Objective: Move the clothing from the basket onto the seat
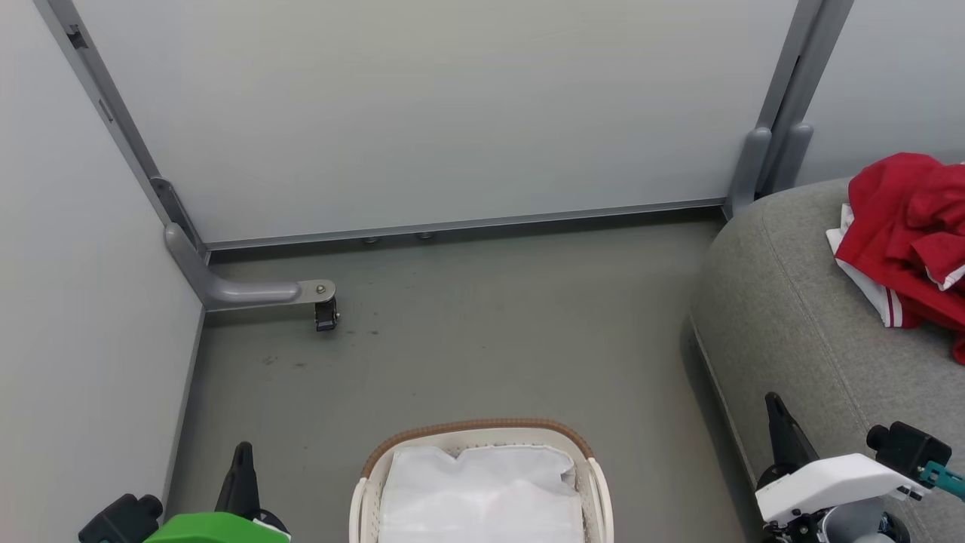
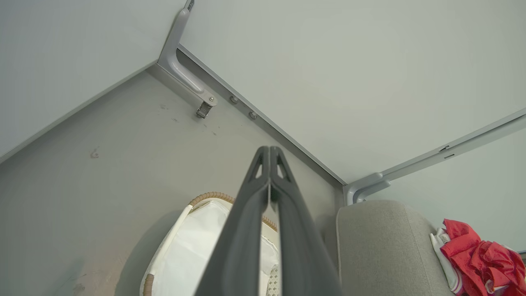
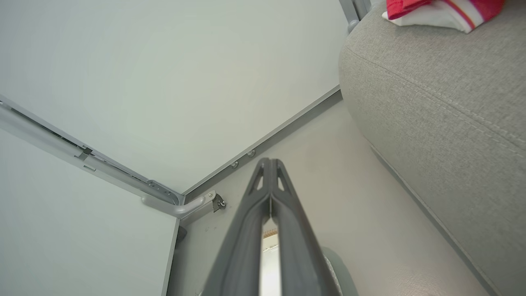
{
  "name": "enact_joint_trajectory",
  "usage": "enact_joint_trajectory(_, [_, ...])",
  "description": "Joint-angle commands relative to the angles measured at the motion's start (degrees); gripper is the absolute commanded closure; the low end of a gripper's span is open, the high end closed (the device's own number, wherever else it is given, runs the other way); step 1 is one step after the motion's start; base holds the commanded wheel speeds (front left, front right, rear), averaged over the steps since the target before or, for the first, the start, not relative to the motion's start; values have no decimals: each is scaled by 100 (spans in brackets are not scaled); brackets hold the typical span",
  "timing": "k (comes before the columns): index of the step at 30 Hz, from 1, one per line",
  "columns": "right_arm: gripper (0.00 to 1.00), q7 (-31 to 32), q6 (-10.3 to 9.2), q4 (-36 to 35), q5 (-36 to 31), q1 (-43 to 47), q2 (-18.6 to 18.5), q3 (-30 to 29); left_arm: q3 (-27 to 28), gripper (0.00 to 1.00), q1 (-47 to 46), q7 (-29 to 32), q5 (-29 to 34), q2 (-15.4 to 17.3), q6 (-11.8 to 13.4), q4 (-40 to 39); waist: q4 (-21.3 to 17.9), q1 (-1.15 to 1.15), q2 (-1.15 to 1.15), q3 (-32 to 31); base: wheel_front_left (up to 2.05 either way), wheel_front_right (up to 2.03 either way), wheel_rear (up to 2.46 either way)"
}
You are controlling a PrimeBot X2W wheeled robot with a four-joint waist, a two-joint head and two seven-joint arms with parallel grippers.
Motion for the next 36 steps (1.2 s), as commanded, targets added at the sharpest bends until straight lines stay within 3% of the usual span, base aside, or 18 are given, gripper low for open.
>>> enact_joint_trajectory(1, [100, 47, -2, -118, 207, -143, -38, -32, 66, 100, -195, 46, -157, -13, -46, -80, 0, 0, 0, 4, 0, 0, 0])
enact_joint_trajectory(36, [100, 663, -4, -380, 2574, -265, -56, -229, 648, 100, -594, 660, -1958, -162, -364, -112, 2, 0, 0, 104, 0, 0, 0])
